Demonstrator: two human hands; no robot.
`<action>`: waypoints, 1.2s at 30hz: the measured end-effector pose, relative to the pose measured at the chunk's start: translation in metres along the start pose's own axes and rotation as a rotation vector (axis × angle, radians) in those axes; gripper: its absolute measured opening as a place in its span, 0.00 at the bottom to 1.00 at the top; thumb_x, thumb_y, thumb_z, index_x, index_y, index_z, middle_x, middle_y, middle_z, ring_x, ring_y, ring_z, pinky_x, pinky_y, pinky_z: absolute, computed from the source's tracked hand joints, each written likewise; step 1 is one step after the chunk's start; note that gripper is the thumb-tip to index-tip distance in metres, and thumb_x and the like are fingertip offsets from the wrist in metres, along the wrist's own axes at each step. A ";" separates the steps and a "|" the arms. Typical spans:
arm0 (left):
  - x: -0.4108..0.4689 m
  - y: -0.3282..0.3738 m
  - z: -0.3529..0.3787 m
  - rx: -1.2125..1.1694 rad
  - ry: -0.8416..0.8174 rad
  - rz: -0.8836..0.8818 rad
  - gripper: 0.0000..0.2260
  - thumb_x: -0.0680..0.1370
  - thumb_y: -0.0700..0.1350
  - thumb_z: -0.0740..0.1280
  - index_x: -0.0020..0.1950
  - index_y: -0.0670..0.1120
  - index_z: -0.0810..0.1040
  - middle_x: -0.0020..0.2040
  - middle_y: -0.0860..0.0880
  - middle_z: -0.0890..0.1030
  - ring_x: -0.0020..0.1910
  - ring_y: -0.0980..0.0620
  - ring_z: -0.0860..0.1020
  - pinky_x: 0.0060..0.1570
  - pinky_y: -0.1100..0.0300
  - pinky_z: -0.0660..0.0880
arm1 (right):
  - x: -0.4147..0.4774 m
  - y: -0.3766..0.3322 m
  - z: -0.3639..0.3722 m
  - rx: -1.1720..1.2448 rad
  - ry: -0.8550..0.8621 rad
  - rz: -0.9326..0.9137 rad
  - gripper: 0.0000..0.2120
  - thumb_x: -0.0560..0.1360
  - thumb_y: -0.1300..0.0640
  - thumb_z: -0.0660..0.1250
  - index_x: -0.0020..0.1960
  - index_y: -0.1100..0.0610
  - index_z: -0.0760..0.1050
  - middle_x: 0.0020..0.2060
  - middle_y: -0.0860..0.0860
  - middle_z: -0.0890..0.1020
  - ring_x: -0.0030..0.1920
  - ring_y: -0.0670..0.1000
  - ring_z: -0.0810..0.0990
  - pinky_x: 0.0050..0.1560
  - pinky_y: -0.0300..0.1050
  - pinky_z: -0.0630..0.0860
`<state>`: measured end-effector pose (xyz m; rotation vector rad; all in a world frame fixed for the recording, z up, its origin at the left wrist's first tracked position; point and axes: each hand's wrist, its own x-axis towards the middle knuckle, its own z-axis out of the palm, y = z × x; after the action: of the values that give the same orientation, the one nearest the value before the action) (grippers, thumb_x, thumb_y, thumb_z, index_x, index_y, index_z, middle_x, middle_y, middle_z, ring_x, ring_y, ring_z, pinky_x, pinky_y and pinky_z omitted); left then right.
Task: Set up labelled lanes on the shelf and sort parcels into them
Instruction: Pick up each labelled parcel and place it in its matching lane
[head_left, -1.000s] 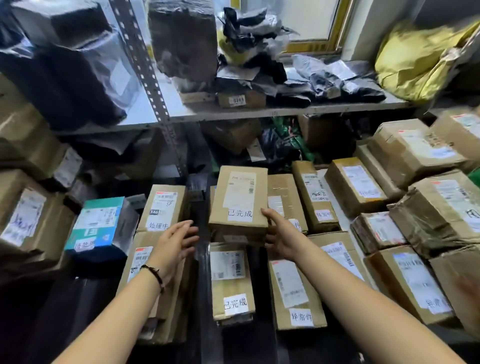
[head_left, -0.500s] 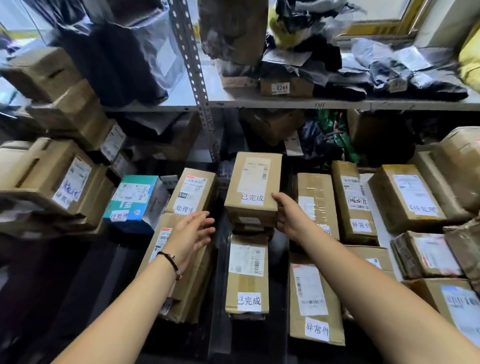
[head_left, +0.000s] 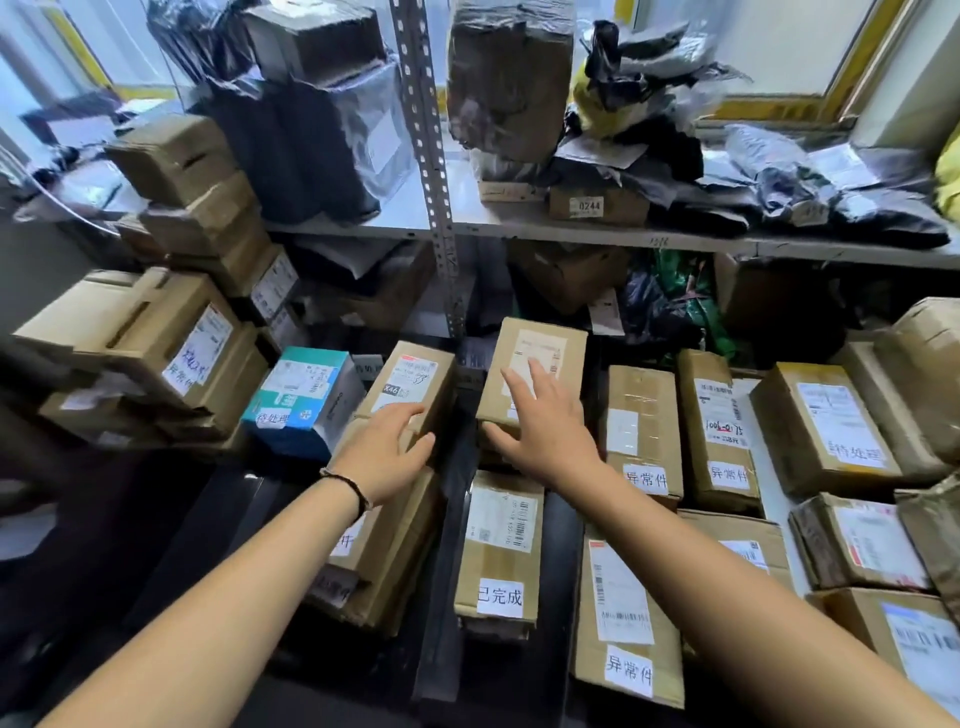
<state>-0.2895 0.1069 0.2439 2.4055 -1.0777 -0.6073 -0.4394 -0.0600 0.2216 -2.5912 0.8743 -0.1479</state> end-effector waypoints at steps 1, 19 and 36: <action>-0.002 -0.006 -0.007 0.156 0.025 0.052 0.24 0.81 0.57 0.60 0.75 0.51 0.67 0.75 0.51 0.68 0.73 0.49 0.67 0.71 0.50 0.67 | 0.000 -0.011 0.000 0.008 -0.015 -0.033 0.36 0.79 0.37 0.62 0.81 0.47 0.53 0.81 0.56 0.53 0.79 0.58 0.54 0.76 0.58 0.57; -0.121 -0.253 -0.167 0.364 0.233 -0.106 0.31 0.78 0.63 0.60 0.79 0.53 0.62 0.79 0.51 0.59 0.77 0.47 0.59 0.72 0.48 0.64 | -0.005 -0.320 0.118 0.001 -0.230 -0.303 0.31 0.78 0.40 0.63 0.78 0.48 0.61 0.77 0.54 0.64 0.72 0.61 0.68 0.68 0.56 0.69; -0.045 -0.409 -0.302 0.297 0.121 -0.019 0.32 0.78 0.60 0.64 0.79 0.51 0.59 0.79 0.50 0.59 0.76 0.45 0.61 0.71 0.45 0.66 | 0.117 -0.498 0.176 0.210 -0.059 -0.077 0.32 0.76 0.40 0.65 0.76 0.49 0.64 0.71 0.53 0.71 0.70 0.58 0.72 0.67 0.56 0.72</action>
<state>0.0864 0.4504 0.2746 2.6675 -1.1636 -0.3198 -0.0281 0.2895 0.2586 -2.4205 0.6991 -0.1740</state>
